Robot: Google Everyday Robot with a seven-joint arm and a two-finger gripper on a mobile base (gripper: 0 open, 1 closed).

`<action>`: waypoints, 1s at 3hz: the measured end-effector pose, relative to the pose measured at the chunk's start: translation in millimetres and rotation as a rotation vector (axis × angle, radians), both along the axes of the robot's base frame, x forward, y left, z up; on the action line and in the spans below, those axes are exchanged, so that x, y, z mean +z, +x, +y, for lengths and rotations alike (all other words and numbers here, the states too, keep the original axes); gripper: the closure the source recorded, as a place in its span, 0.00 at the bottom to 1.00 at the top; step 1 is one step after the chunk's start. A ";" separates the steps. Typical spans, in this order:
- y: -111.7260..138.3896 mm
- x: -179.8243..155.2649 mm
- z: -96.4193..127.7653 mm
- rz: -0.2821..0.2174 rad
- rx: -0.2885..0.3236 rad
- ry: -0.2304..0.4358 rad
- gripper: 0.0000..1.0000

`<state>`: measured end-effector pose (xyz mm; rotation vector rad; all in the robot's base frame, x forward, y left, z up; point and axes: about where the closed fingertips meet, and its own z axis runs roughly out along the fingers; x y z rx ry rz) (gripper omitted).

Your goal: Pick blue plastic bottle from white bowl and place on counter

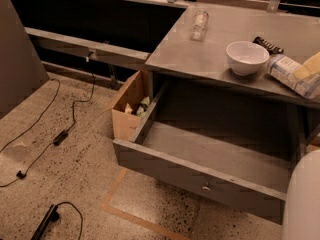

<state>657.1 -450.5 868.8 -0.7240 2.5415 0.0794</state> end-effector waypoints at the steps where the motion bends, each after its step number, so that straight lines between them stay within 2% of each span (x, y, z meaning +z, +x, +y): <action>1: 0.5 5.8 -1.2 -0.020 0.004 0.000 0.00; 2: 0.2 10.9 -4.1 -0.042 0.012 -0.002 0.00; 3: -4.3 27.6 -10.3 -0.093 0.003 0.016 0.00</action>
Offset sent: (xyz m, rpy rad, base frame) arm -0.0043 -0.0174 0.0302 -0.0062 -0.0490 0.0253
